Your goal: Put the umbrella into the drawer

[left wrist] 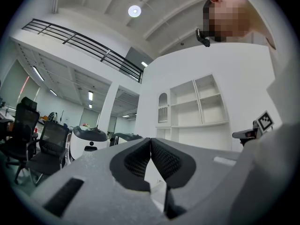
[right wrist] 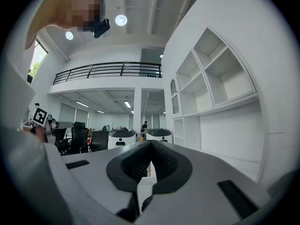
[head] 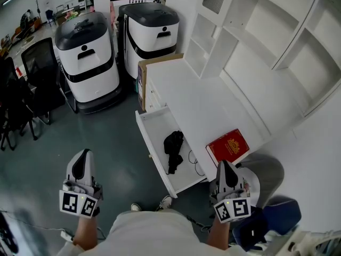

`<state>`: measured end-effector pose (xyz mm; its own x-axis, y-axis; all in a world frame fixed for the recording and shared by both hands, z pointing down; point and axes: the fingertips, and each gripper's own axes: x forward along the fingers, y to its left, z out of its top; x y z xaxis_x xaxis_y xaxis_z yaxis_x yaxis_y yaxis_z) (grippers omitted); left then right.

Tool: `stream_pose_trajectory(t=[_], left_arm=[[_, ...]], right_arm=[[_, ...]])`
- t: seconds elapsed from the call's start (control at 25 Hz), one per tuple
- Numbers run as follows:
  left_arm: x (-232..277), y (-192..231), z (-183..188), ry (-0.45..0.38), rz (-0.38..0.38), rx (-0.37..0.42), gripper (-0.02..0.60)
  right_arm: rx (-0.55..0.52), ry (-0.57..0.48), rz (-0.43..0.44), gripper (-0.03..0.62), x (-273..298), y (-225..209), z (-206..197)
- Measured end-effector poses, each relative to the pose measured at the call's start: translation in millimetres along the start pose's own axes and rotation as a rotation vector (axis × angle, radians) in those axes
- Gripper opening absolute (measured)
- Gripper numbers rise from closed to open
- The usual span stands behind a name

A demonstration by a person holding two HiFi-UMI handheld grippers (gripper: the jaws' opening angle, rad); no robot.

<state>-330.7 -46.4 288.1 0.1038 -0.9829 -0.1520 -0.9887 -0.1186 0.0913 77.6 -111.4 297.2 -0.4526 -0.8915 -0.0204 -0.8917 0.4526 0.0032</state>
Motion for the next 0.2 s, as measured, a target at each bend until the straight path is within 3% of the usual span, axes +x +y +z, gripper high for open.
stream_pose_trajectory(t=[0.2], left_arm=[[-5.6, 4.6, -0.5, 0.004, 0.003, 0.001, 0.015]], right_arm=[[-0.002, 0.002, -0.001, -0.002, -1.4, 4.4, -0.5]])
